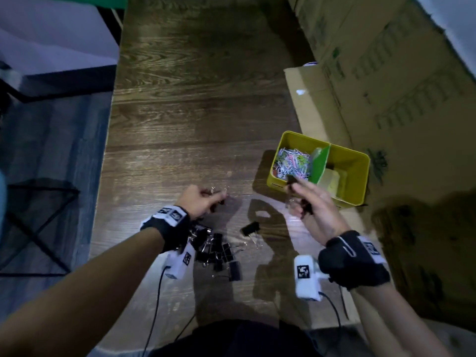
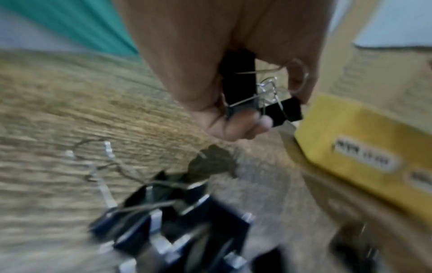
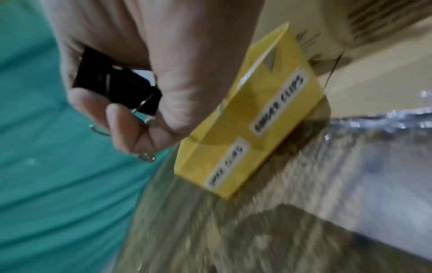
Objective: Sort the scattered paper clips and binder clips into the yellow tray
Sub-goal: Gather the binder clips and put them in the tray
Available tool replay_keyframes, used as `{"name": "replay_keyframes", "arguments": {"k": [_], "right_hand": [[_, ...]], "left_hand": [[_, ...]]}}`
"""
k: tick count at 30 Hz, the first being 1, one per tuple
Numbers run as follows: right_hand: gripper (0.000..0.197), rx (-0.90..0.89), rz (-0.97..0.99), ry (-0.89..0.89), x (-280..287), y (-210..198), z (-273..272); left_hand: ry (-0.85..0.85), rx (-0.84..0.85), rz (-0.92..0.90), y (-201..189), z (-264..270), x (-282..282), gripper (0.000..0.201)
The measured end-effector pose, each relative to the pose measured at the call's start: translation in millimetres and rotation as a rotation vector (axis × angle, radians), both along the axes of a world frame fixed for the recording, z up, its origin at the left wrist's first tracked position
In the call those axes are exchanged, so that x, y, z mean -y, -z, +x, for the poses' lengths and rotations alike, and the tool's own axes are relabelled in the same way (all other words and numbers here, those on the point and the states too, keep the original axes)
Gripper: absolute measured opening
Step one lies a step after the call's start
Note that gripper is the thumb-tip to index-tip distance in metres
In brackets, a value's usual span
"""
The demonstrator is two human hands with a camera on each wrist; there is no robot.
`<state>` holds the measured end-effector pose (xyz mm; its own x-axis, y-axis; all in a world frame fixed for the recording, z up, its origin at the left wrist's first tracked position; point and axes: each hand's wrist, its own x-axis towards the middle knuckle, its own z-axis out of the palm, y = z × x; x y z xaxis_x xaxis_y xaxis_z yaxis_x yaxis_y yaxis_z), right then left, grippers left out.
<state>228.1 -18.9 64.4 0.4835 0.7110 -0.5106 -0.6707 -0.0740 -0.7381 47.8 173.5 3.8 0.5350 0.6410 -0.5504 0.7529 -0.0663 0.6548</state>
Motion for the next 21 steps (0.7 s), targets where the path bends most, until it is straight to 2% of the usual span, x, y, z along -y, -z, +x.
{"name": "replay_keyframes", "arguments": {"k": [3, 5, 7, 9, 11, 12, 13, 14, 16, 17, 19, 21], "right_hand": [[0.021, 0.111, -0.013, 0.23, 17.0, -20.1, 42.1], [0.02, 0.248, -0.12, 0.294, 23.8, -25.1, 67.9], [0.025, 0.391, -0.267, 0.283, 25.9, -18.4, 88.6], [0.04, 0.498, -0.42, 0.205, 26.3, -6.4, 105.7], [0.071, 0.579, -0.554, 0.01, 27.0, -0.3, 117.0], [0.081, 0.652, -0.618, -0.116, 27.5, -2.5, 120.5], [0.08, 0.727, -0.678, -0.206, 28.9, -6.3, 124.2], [0.069, 0.799, -0.717, -0.222, 31.5, -11.9, 127.5], [0.04, 0.902, -0.724, -0.074, 39.7, -17.0, 133.3], [0.032, 0.927, -0.703, 0.027, 43.9, -17.9, 134.3], [0.03, 0.942, -0.686, 0.131, 49.7, -11.2, 134.8], [0.041, 0.861, -0.711, 0.108, 52.3, 5.9, 135.3]], "left_hand": [[-0.265, 0.381, -0.405, -33.0, 27.0, 6.2, 0.026], [-0.256, 0.548, -0.586, -57.4, 57.8, 17.8, 0.019], [-0.189, 0.632, -0.743, -83.2, 92.6, 34.9, 0.026], [-0.135, 0.666, -0.853, -104.3, 127.6, 53.3, 0.029], [-0.101, 0.655, -0.899, -115.4, 160.1, 70.9, 0.029], [-0.085, 0.629, -0.894, -117.5, 175.3, 78.9, 0.029], [-0.073, 0.591, -0.875, -117.8, 189.2, 86.2, 0.027], [-0.057, 0.537, -0.829, -116.2, 201.7, 92.7, 0.023], [-0.016, 0.392, -0.672, -101.9, 222.2, 102.7, 0.016], [0.019, 0.314, -0.563, -93.2, 229.5, 106.9, 0.015], [0.156, 0.198, -0.29, -78.9, 237.8, 114.2, 0.018], [0.372, 0.106, 0.03, -74.1, 239.1, 120.1, 0.033]]}}
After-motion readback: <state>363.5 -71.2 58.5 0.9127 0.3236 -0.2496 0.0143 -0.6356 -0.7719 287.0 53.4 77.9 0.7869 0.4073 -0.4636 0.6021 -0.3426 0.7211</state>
